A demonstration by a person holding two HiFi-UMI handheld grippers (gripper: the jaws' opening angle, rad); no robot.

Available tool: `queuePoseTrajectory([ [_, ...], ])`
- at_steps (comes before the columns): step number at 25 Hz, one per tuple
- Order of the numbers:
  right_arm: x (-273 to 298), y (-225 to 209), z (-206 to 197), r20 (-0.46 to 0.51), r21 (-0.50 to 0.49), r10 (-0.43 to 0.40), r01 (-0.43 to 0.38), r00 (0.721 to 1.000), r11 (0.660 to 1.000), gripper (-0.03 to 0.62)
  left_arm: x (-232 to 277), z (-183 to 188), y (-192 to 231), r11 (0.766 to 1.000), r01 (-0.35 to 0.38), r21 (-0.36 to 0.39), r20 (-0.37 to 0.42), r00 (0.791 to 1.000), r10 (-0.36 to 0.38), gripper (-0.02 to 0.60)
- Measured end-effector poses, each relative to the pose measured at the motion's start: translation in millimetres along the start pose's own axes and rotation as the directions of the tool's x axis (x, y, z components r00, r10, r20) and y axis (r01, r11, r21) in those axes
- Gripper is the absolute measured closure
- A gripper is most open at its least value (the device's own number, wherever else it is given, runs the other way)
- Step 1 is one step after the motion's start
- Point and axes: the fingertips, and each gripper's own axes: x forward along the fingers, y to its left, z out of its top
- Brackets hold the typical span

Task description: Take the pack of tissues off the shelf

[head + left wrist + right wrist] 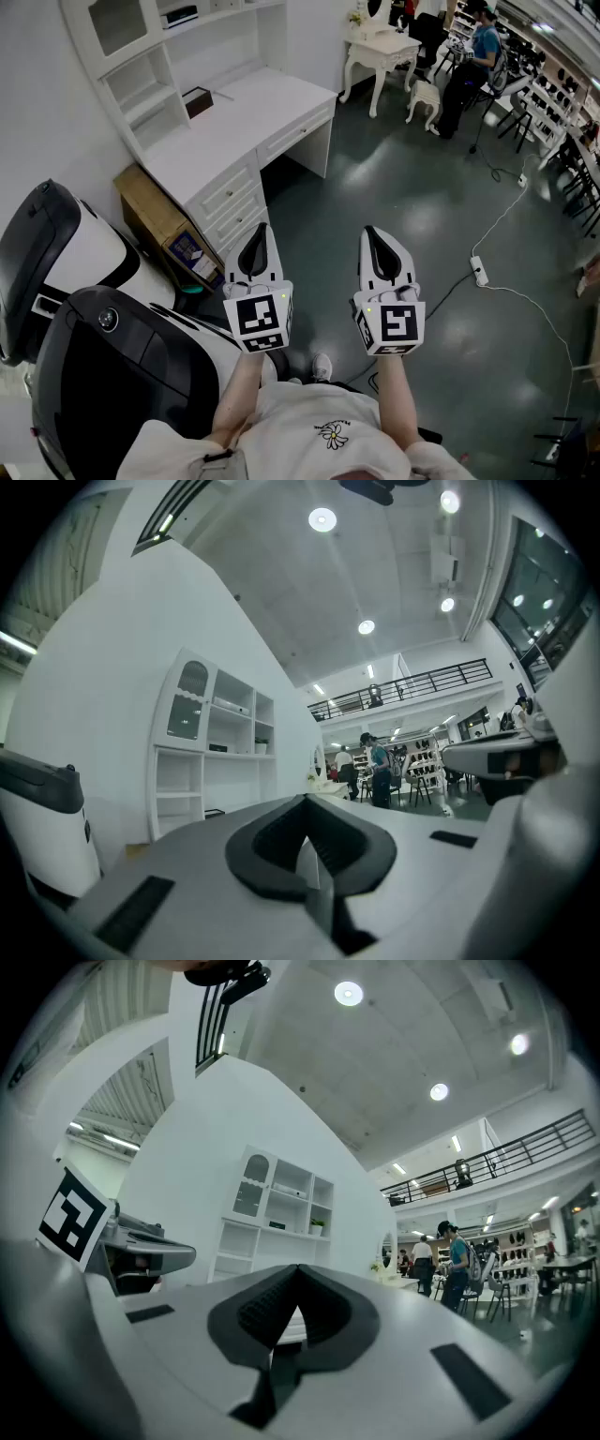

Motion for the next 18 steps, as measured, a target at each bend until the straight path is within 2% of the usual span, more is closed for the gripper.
queuePoseTrajectory([
  [11,-0.3,-5.1,-14.7,-0.025,0.027,-0.007,0.008,1.000,1.000,0.592,7.7,-7.5,-4.2,1.000,0.009,-0.007,-0.009,1.000,-0.009,0.583],
  [18,5.6,-12.2,-18.5,-0.025,0.054,-0.033,0.035,0.999,0.998,0.592,17.3,-11.0,-13.2,0.998,0.049,-0.034,-0.018,0.999,-0.050,0.583],
])
